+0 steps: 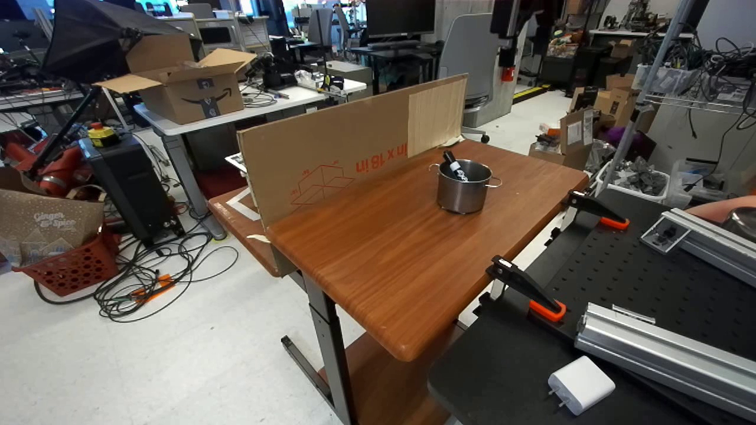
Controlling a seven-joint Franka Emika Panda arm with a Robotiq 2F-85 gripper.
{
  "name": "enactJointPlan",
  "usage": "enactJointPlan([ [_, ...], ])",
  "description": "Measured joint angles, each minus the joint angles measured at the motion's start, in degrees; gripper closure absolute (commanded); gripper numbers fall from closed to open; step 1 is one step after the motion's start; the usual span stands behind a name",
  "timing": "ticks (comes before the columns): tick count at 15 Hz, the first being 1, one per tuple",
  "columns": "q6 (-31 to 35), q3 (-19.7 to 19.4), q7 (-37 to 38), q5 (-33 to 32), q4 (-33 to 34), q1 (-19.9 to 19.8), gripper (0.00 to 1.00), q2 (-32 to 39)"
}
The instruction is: Take the marker from the pot and put it on the table
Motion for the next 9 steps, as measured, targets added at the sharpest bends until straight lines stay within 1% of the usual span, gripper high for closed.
enactJointPlan([
  [2, 4.1, 0.1, 0.7, 1.8, -0.7, 1.1, 0.0, 2.5],
  [5, 9.6, 0.1, 0.6, 5.3, -1.5, 1.4, 0.0, 5.6],
  [9, 14.0, 0.1, 0.4, 8.9, -1.5, 1.4, 0.0, 9.3],
])
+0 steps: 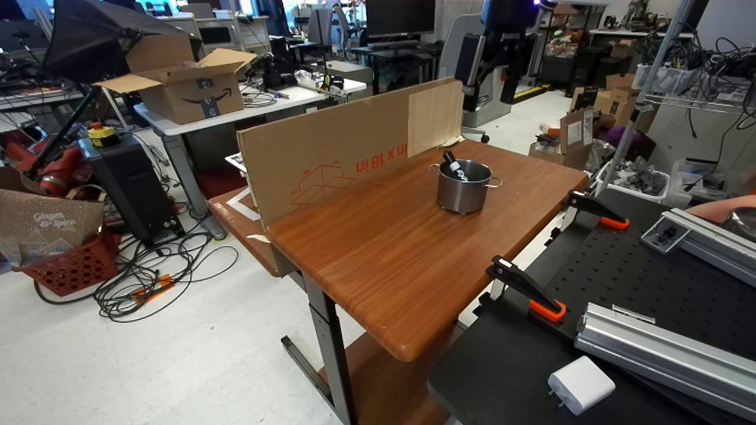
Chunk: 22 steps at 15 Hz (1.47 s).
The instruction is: Take the marker from the pot and put it on the table
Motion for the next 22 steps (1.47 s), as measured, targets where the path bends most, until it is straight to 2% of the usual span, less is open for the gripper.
enactJointPlan([
  [5, 2.1, 0.0, 0.0, 0.6, 2.1, 0.0, 0.0, 4.9],
  [11, 2.2, 0.0, 0.3, 0.6, 7.7, 0.3, 0.0, 12.1],
  [19, 2.2, 0.0, 2.7, 0.0, 13.2, 2.7, 0.0, 19.2],
  [20, 2.2, 0.0, 3.0, -0.2, 13.6, 3.0, 0.25, 19.8],
  [21, 2.2, 0.0, 3.3, -0.3, 14.0, 3.3, 0.26, 20.4],
  [22, 2.2, 0.0, 3.4, -0.5, 14.4, 3.5, 0.34, 21.0],
])
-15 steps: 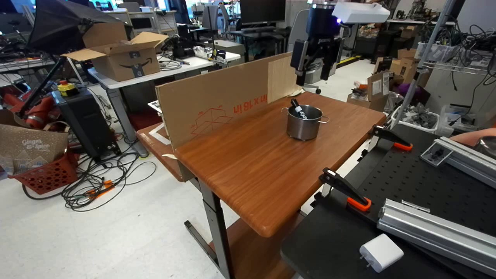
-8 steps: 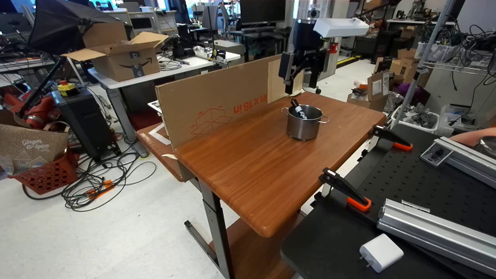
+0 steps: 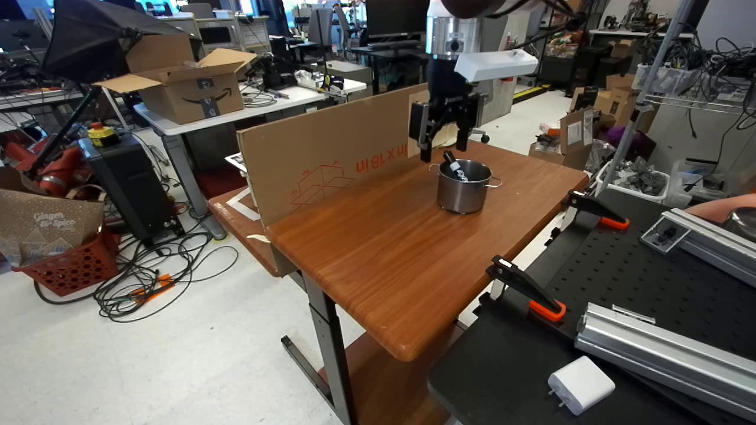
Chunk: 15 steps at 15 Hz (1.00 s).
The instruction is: Take the marker from the pot and put it on the table
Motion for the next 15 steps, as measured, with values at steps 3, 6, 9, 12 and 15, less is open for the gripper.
enactJointPlan([
  [3, 0.0, 0.0, 0.1, -0.3, 1.1, 0.2, 0.58, 1.4],
  [6, 0.0, -0.3, 0.1, -0.6, 1.9, 0.2, 0.79, 1.8],
  [9, -0.1, -0.4, 0.1, -0.7, 2.2, 0.2, 0.99, 1.8],
  [12, -0.1, -0.4, 0.1, -0.7, 2.4, 0.2, 0.95, 1.8],
  [15, -0.1, -0.5, 0.1, -0.7, 2.4, 0.2, 0.95, 1.8],
])
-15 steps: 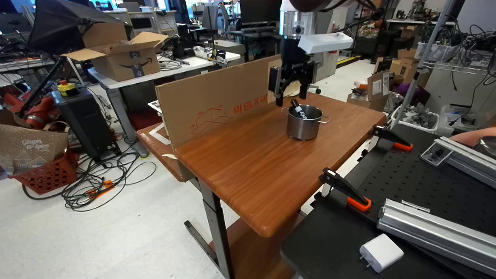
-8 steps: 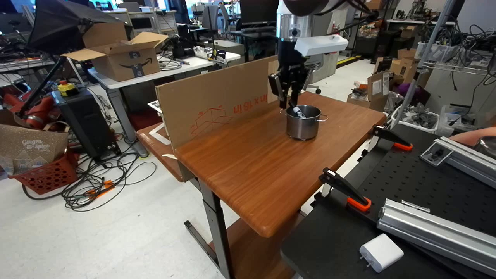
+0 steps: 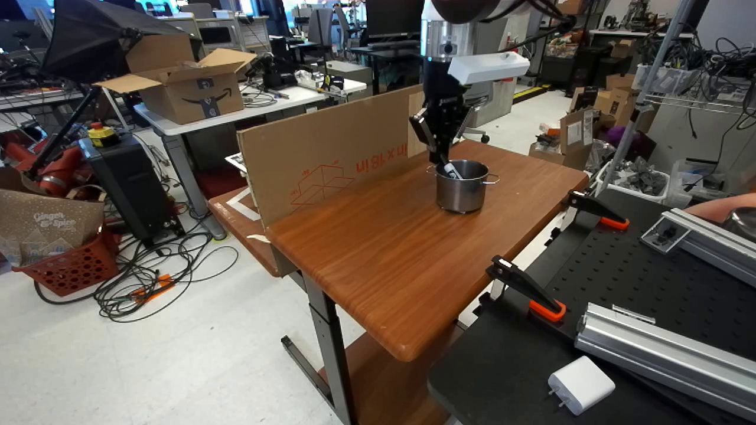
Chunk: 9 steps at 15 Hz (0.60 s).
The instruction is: Take the marker from the pot and put it on the table
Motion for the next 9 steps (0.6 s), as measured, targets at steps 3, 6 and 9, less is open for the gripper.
enactJointPlan([
  [3, 0.0, -0.2, 0.0, 0.0, 0.0, 0.0, 0.95, -0.3],
  [6, -0.2, -0.6, 0.0, 0.3, 0.0, -0.7, 0.95, -1.7],
  [9, -1.5, -0.7, -0.7, 3.4, -0.1, -2.7, 0.95, -4.5],
])
